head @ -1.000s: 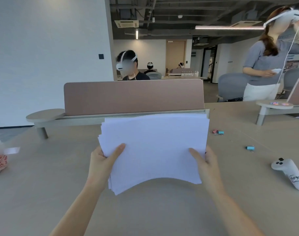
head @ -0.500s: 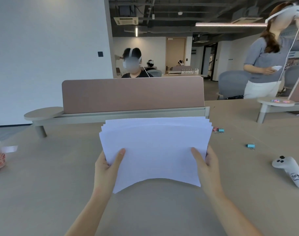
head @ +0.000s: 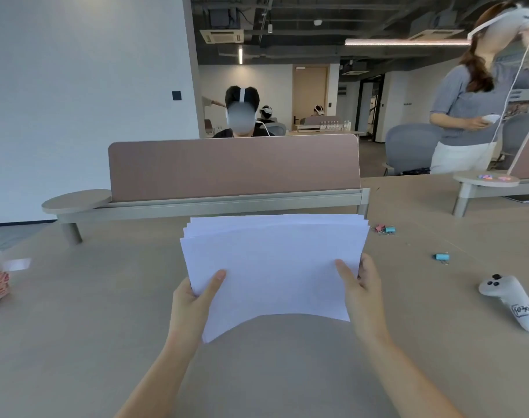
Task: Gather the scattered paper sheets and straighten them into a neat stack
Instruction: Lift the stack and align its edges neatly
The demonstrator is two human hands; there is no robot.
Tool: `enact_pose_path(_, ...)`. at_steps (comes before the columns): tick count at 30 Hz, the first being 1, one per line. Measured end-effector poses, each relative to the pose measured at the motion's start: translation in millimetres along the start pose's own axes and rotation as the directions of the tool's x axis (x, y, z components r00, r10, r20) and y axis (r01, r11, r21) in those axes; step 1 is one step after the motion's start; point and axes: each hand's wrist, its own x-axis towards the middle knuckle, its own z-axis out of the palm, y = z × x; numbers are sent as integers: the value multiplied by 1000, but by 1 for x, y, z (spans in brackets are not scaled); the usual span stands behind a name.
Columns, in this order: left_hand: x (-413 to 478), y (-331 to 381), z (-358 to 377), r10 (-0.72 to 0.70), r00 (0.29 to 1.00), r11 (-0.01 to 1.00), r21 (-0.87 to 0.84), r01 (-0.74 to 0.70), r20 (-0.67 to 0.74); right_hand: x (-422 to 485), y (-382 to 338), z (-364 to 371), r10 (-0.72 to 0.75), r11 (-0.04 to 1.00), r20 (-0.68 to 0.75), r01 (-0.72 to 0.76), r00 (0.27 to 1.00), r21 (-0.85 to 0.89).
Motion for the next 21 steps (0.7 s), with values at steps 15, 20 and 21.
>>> enact_pose_path(15,21,105,-55,332,924,921,147,-361,188,68,-167,-14,-233,731,508,493,829,-471)
enact_pose_path(20,10,128,3,99,867,941,237,-241,488,78,-211,22,-212,489,717,707,664,-511)
enact_pose_path(21,9,123,9,90,881,953,216,-211,464,79,-213,28,-199,472,732,718,652,-512)
